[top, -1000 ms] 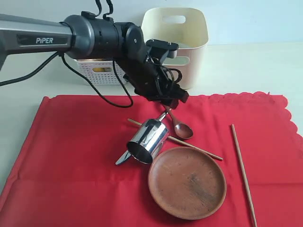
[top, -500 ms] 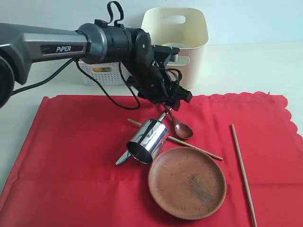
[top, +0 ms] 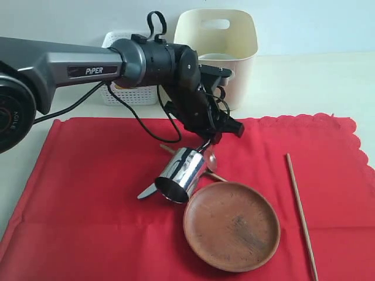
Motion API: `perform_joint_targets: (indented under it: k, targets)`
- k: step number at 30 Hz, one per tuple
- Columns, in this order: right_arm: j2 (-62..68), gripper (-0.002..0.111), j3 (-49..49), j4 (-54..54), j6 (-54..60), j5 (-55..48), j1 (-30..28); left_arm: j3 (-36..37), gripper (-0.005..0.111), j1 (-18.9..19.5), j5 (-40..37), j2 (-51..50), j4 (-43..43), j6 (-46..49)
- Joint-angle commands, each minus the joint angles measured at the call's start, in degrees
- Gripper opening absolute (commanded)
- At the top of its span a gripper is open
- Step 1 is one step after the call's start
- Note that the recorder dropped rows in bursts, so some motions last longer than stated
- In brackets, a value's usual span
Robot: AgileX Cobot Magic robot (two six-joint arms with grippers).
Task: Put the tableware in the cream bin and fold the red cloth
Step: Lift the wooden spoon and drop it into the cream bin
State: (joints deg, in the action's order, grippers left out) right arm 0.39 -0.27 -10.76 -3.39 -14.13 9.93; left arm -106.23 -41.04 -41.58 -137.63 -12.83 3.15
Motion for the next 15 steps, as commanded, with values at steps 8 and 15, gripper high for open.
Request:
perform_joint_targets:
  k: [8, 15]
  targets:
    - [-0.4, 0.0, 0.3, 0.2, 0.4, 0.3, 0.0, -0.3, 0.0, -0.1, -0.1, 1.3, -1.9, -0.6]
    - [-0.4, 0.0, 0.3, 0.2, 0.4, 0.3, 0.0, -0.3, 0.0, -0.1, -1.5, 7.3, -4.0, -0.3]
